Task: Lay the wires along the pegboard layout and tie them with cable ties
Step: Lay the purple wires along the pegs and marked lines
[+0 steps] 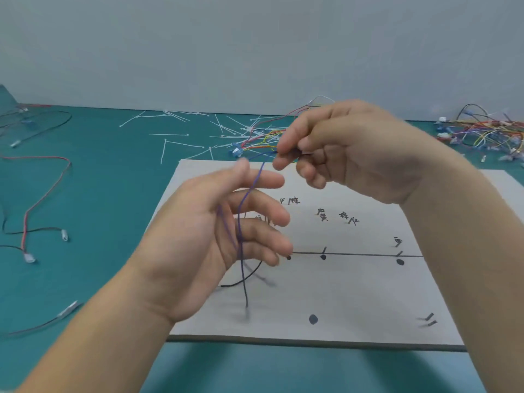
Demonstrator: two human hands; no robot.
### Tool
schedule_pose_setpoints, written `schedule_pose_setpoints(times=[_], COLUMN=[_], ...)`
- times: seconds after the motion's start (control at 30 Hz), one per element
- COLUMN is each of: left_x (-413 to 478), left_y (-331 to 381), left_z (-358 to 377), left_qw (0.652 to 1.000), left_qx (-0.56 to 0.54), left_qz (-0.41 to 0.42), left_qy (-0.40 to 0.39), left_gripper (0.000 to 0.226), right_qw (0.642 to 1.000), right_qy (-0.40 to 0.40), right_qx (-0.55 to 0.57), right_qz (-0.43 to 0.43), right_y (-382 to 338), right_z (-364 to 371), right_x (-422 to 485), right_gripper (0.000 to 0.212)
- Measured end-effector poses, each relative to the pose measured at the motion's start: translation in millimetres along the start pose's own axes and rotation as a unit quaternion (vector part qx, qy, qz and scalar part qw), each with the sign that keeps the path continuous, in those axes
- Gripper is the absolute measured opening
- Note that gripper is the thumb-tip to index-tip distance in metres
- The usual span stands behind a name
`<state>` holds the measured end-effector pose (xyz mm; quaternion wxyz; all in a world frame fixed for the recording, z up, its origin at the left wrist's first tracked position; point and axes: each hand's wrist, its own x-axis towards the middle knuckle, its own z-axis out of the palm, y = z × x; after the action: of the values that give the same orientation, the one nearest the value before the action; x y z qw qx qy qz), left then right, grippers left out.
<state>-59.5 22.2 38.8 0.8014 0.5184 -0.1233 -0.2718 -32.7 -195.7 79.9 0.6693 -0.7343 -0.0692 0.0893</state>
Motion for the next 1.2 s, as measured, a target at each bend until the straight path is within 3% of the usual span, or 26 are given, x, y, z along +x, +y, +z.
schedule_pose_setpoints(times=[0.1,0.27,0.37,0.5,0.63,0.77,1.0,1.2], left_x=[-7.8,-21.6,-28.0,-31.1,-32.8,-35.7,-37.4,-37.5], left_y=[-12.4,-38.0,-49.9,-56.4,-60.6,-60.4,-60.3,-63.9], left_z=[-3.7,-5.5,-7.0,-7.3,-10.0,-13.0,-16.4,-14.3], left_qw=[0.998,0.991,0.988,0.985,0.986,0.989,0.991,0.991], left_qx=[0.033,0.107,0.120,0.125,0.118,0.103,0.080,0.046], left_qz=[0.001,-0.020,-0.020,-0.002,-0.011,-0.038,-0.018,-0.026], left_qy=[0.054,0.071,0.093,0.120,0.120,0.098,0.110,0.119], left_gripper=[0.043,0.036,0.032,0.028,0.025,0.042,0.047,0.024], right_qw=[0.999,0.962,0.950,0.954,0.971,0.982,0.975,0.972], right_qy=[0.022,0.150,0.164,0.167,0.181,0.176,0.202,0.195], right_qx=[-0.044,-0.227,-0.263,-0.248,-0.156,-0.072,-0.095,-0.133], right_qz=[0.023,0.022,0.032,0.040,0.028,0.002,-0.015,-0.013], right_y=[8.4,30.3,38.6,45.2,53.7,63.9,77.2,80.4], right_z=[3.1,19.1,27.9,32.8,35.8,40.2,39.3,40.2], right_x=[8.9,28.5,36.4,44.5,46.7,46.4,53.8,54.5], right_gripper=[0.025,0.022,0.021,0.024,0.026,0.026,0.017,0.012])
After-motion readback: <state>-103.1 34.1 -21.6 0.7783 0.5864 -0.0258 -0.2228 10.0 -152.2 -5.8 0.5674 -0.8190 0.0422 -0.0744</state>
